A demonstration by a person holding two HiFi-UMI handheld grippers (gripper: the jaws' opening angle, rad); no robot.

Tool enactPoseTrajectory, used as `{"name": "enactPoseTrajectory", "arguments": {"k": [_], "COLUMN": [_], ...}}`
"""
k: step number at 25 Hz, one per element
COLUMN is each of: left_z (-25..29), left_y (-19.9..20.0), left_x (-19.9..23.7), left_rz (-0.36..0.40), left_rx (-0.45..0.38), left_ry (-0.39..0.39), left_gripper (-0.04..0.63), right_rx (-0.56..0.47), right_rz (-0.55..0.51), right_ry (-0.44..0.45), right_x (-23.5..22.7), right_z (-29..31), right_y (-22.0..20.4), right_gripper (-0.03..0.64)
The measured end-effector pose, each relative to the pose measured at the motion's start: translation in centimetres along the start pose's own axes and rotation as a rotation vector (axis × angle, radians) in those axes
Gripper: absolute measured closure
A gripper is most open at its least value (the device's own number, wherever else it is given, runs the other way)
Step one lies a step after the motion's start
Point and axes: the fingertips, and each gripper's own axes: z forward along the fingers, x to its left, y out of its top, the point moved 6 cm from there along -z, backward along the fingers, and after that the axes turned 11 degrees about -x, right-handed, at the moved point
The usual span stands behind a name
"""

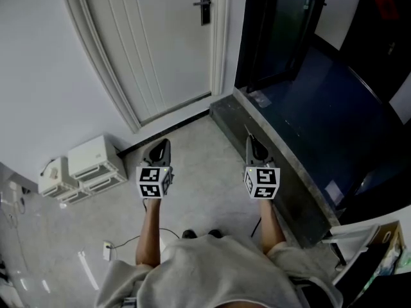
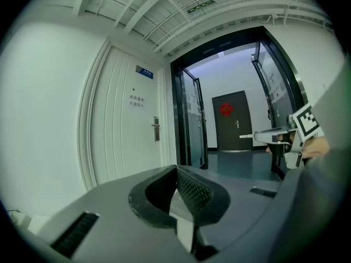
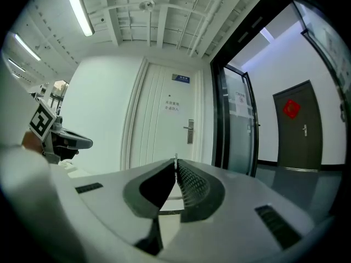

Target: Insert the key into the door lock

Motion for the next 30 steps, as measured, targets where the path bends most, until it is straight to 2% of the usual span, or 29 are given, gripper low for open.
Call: {"name": "enactPoseTrajectory", "arguments": {"k": [8, 16, 24, 30], "left_z": [2.5, 6.3, 12.9, 21.4], "left_y": [-1.3, -3.1, -4.6, -5.0], "left_x": [-2.9, -2.7, 0.5, 5.3], "left_rz": [-0.015, -0.024, -0.041, -0.031], "left_rx": [0.019, 0.036, 0.038, 0.014], "left_ry": [-0.003, -0.015, -0.038, -0.071], "left_gripper": [0.578, 0.578, 0.578, 0.578], "right_rx": [0.022, 0.036, 0.037, 0.029], "right_rz": [-0.003, 0.026, 0.002, -0.01], "right_ry": [0.018, 0.025, 0.008, -0.014], "right_x": [-2.8, -4.2, -4.9, -5.4], "right_z": [0.5, 3.2, 9.6, 18.5], "right_y": [-1.4, -3.3, -5.0, -6.1], "right_gripper": [0.588, 0.588, 0.588, 0.588]}}
